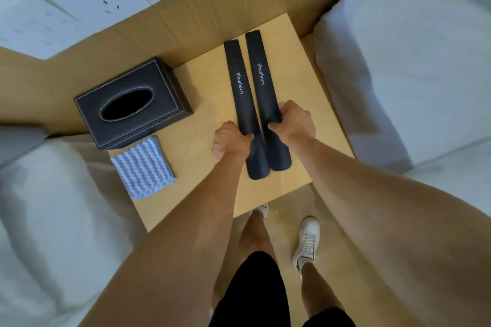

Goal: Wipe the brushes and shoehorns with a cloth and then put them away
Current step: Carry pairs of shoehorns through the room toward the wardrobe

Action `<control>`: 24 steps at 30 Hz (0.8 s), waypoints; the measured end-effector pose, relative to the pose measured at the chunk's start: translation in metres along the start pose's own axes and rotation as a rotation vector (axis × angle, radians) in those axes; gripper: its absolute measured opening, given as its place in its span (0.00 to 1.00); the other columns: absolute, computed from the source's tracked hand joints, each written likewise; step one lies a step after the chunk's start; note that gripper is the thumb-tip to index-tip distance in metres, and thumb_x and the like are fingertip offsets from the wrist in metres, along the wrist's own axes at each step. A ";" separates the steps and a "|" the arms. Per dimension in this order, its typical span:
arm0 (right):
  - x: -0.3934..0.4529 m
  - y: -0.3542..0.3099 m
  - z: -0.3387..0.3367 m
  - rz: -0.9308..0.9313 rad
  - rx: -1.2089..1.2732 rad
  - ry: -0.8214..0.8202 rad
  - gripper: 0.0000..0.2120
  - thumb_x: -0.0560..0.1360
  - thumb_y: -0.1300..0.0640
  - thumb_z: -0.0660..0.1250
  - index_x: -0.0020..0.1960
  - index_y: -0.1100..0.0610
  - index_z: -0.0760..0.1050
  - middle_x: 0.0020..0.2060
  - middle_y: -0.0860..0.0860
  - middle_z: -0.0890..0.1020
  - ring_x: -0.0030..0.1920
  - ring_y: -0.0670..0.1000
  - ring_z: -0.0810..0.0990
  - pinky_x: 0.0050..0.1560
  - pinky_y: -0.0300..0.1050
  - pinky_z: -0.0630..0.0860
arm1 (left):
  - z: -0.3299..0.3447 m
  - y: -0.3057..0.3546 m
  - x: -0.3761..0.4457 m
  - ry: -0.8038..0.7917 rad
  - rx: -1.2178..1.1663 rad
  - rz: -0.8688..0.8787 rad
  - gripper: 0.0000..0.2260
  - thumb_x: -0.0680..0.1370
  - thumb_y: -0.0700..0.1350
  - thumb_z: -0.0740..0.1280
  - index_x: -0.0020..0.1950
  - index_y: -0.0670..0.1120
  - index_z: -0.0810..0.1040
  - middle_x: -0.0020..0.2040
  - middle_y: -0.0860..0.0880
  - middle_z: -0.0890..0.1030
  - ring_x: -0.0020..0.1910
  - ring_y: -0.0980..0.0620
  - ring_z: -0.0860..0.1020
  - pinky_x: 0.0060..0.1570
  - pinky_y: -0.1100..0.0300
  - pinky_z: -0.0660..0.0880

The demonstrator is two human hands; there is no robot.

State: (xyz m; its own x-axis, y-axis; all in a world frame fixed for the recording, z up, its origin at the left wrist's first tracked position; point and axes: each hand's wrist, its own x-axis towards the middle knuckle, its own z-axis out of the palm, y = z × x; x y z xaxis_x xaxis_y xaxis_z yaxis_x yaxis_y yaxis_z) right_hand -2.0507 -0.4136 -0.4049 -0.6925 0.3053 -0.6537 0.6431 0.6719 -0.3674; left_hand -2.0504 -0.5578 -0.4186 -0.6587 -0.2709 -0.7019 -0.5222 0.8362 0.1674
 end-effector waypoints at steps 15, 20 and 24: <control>-0.055 0.039 -0.075 0.102 0.075 0.039 0.09 0.75 0.59 0.72 0.41 0.52 0.72 0.41 0.52 0.81 0.42 0.54 0.81 0.34 0.41 0.72 | -0.025 0.027 -0.048 -0.037 -0.060 0.223 0.10 0.76 0.48 0.72 0.37 0.49 0.75 0.42 0.47 0.82 0.45 0.46 0.81 0.41 0.59 0.78; -0.105 0.074 -0.121 0.101 0.150 0.196 0.11 0.76 0.55 0.71 0.59 0.53 0.79 0.49 0.50 0.84 0.51 0.54 0.82 0.50 0.49 0.80 | -0.037 0.069 -0.101 -0.053 -0.080 0.429 0.09 0.76 0.48 0.71 0.38 0.47 0.76 0.41 0.46 0.83 0.43 0.45 0.80 0.42 0.57 0.77; -0.151 0.106 -0.154 0.132 0.280 0.363 0.10 0.77 0.56 0.71 0.57 0.53 0.77 0.46 0.49 0.82 0.47 0.54 0.81 0.51 0.48 0.78 | -0.039 0.101 -0.151 -0.051 -0.073 0.669 0.10 0.76 0.47 0.71 0.36 0.49 0.75 0.36 0.50 0.80 0.38 0.48 0.78 0.38 0.58 0.74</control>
State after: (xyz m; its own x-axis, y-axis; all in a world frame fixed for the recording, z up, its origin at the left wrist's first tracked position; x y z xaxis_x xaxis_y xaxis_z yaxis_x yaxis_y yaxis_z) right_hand -1.9285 -0.2847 -0.2432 -0.6362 0.6254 -0.4518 0.7622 0.4190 -0.4934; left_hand -2.0247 -0.4507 -0.2690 -0.8273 0.3189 -0.4625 -0.0470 0.7811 0.6226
